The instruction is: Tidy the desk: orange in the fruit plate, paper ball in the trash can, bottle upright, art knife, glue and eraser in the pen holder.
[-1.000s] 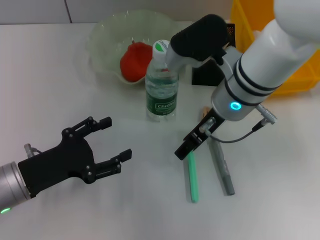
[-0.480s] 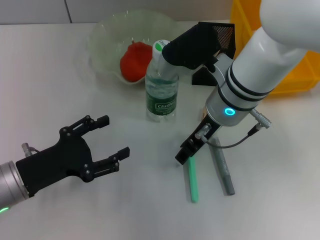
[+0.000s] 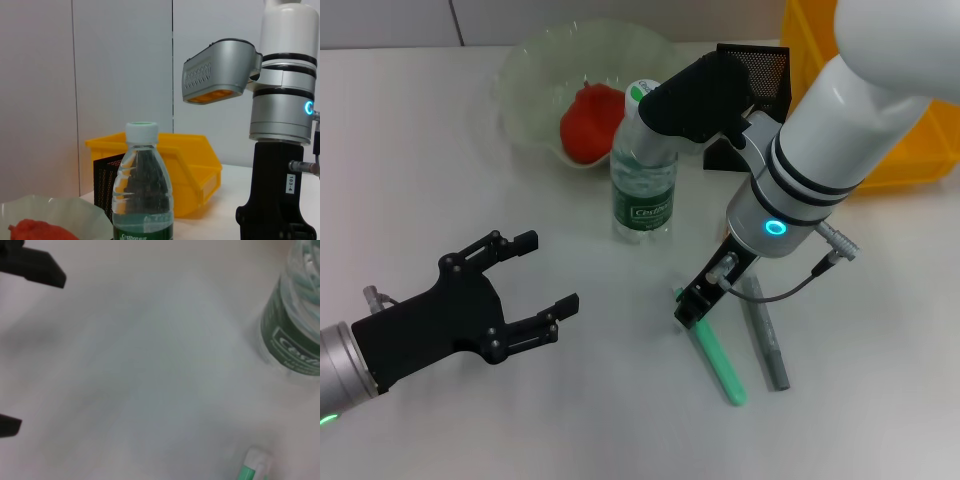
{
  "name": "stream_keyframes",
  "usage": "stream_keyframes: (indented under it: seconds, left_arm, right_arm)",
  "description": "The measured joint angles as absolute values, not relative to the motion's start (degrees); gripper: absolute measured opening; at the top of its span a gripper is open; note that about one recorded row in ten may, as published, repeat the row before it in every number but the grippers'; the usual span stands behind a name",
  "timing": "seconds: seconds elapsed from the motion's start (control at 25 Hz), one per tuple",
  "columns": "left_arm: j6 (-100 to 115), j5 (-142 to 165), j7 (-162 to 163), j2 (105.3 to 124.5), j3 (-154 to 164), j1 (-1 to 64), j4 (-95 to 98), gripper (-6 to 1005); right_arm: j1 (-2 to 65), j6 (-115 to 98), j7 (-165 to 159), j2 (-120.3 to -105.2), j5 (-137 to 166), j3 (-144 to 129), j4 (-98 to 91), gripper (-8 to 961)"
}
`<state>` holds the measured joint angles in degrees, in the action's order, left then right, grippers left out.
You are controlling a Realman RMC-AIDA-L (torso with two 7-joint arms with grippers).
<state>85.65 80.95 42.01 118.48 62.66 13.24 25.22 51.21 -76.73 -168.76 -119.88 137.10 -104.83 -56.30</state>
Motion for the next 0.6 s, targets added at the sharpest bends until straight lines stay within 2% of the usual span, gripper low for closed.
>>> stream_keyframes:
  seconds: [0.08,0.48,0.6]
  left_arm:
    - [85.6,80.95,42.01,118.47,62.66,13.37,25.22,852]
    - [85.6,80.95,42.01,118.47,62.66,13.57,25.22,853]
    - [85.6,80.95,42.01,118.47,62.66,13.62,25.22,853]
  right_arm:
    - [51.22,-76.83,-168.75,-119.88,137.08,-104.84,-56.29,343]
    - [51.4,-77.49,-168.58,-119.88,136.24,-106.01,-56.18,267]
    - [51.96,-77.57,-168.57,-119.88,135.92,-106.68,-55.53,203]
